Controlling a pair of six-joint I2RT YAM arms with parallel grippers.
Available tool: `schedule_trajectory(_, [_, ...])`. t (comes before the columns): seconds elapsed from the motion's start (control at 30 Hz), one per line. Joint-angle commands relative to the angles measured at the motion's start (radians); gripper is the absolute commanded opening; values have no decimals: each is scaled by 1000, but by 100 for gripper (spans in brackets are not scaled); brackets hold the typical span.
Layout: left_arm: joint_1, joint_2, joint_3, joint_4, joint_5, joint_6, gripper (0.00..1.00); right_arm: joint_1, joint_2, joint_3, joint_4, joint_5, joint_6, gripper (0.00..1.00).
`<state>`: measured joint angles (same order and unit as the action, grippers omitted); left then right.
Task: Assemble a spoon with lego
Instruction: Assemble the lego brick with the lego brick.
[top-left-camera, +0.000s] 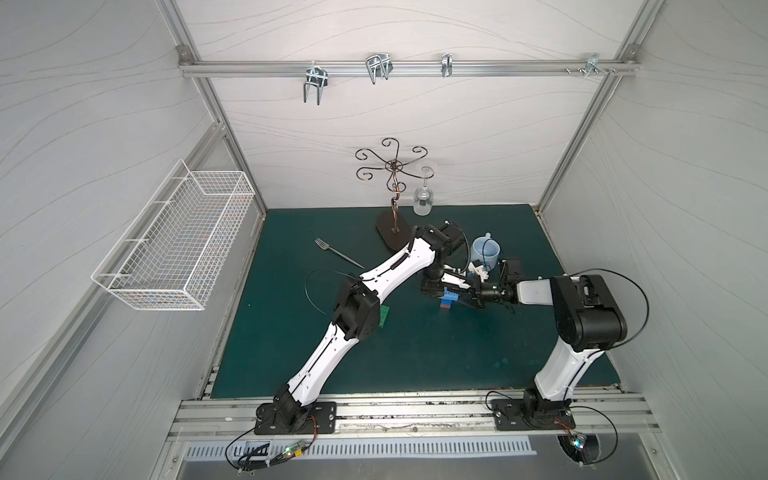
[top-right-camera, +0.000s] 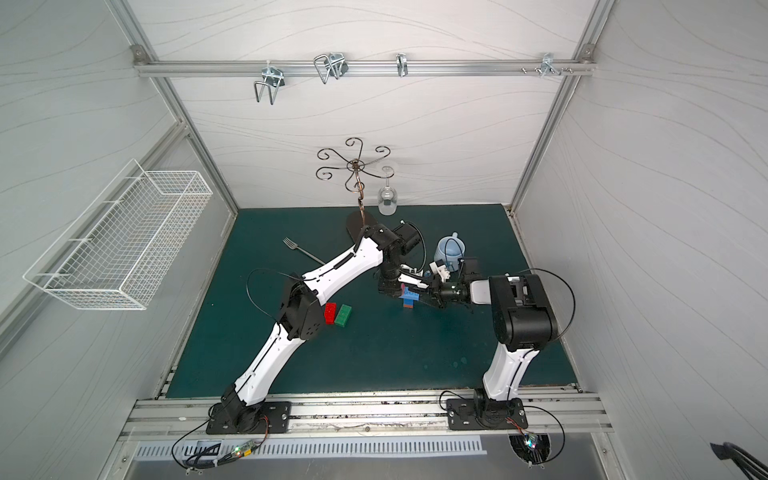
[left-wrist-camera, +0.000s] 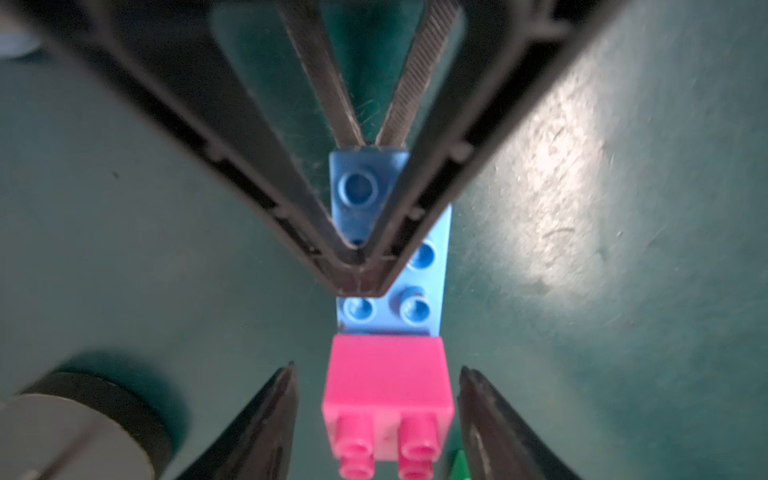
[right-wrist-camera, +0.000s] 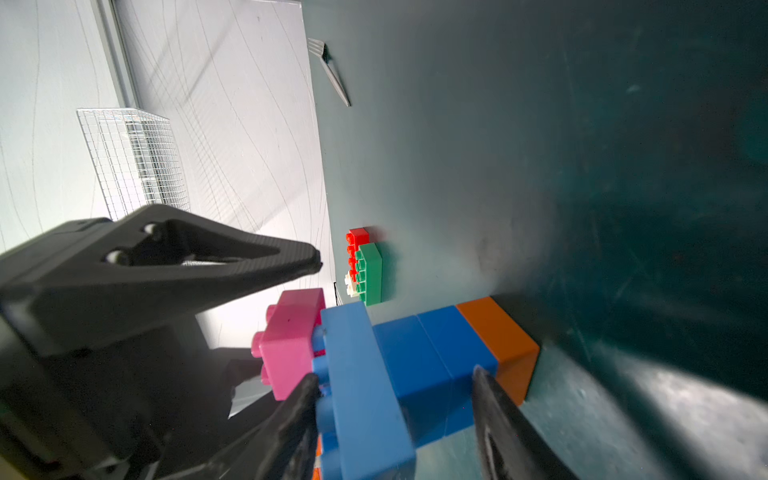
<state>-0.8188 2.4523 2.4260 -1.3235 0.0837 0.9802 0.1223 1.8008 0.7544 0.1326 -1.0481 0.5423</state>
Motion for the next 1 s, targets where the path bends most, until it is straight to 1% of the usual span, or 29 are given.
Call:
schedule_trajectory(0.0, [-3, -66, -4, 33, 4, 33, 70, 2, 37, -22, -62, 98, -10, 59])
schedule_trajectory(0.2, [0, -86, -9, 23, 12, 28, 71, 1, 33, -22, -67, 100, -13, 59])
schedule_trajectory(0.47, [5, -151, -62, 15, 8, 33, 71, 1, 34, -21, -67, 99, -13, 59])
schedule_trajectory(0.6, [19, -175, -64, 46, 3, 16, 70, 1, 34, -21, -67, 99, -14, 59])
schedule_trajectory(0.67, [26, -175, -62, 87, -17, 8, 70, 2, 34, -22, -67, 99, -15, 59])
schedule_trajectory(0.77, [29, -166, -60, 135, -13, 3, 69, 2, 34, -21, -68, 99, -15, 59])
schedule_trajectory(0.97, [30, -126, -30, 167, -2, -7, 69, 2, 36, -20, -68, 99, -15, 59])
